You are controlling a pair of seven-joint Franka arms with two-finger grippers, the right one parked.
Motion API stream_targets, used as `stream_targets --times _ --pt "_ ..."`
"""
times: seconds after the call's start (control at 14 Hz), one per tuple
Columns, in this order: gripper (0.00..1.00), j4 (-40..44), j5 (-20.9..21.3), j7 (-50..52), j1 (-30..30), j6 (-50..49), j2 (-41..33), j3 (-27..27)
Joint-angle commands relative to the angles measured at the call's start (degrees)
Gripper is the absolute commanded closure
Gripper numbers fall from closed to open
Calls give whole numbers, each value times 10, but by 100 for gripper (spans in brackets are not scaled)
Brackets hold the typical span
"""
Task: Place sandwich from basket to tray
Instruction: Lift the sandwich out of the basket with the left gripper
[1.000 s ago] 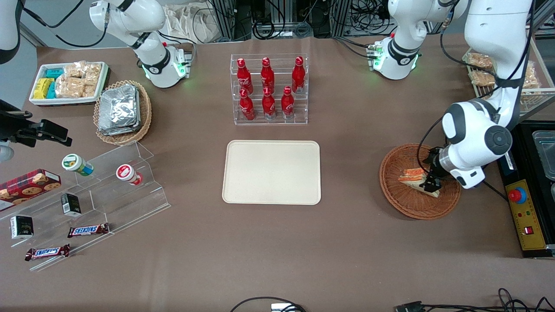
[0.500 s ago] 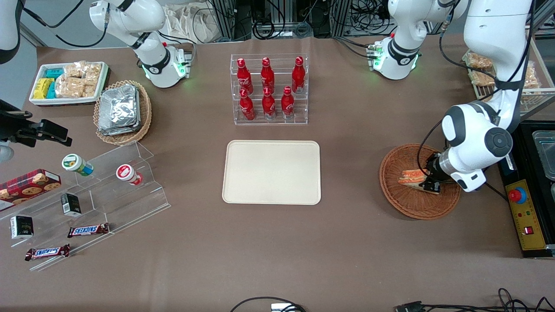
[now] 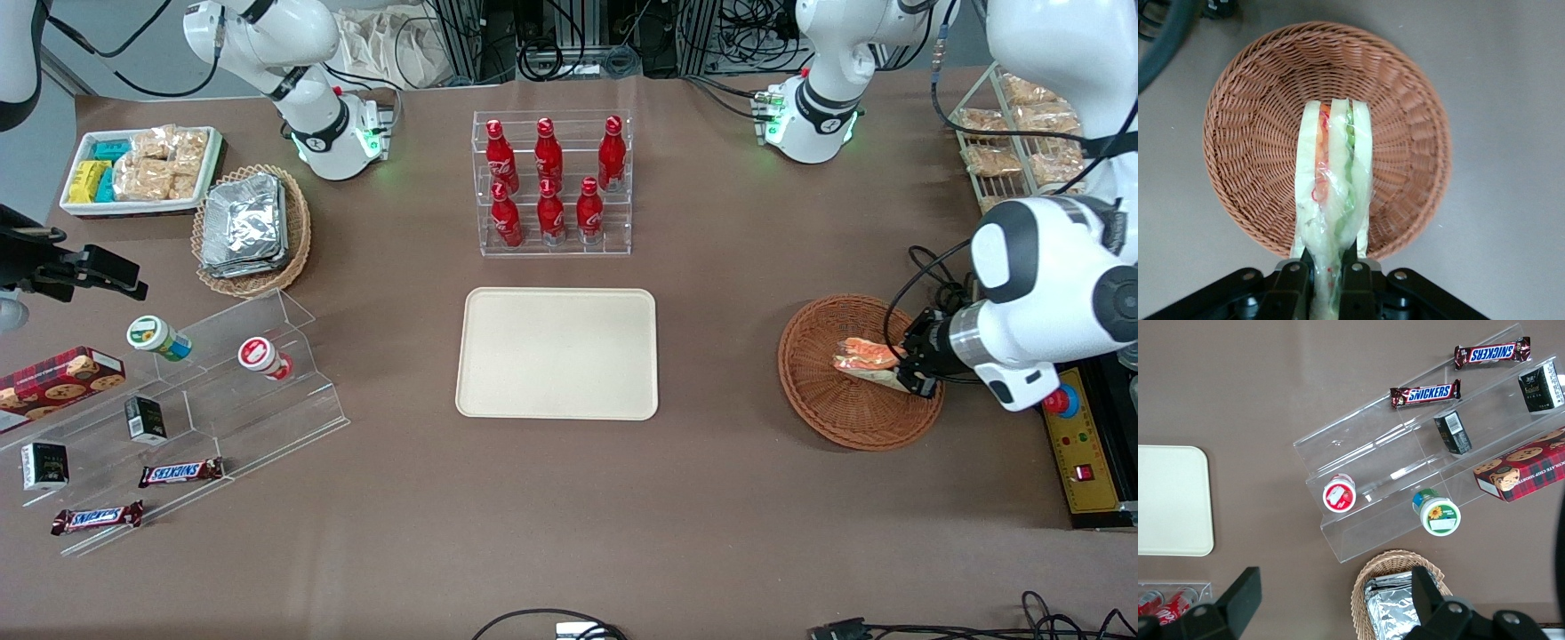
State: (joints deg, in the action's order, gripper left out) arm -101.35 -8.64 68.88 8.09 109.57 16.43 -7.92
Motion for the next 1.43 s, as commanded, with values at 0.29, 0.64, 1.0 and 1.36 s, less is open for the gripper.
stream_targets --times 0.29,0.64,1.0,1.36 --pt "100 146 46 5 53 -146 3 10" --pt "100 179 63 8 103 -175 -4 11" --pt "100 211 62 6 165 -195 1 14" --pt "100 211 61 -7 251 -151 30 15"
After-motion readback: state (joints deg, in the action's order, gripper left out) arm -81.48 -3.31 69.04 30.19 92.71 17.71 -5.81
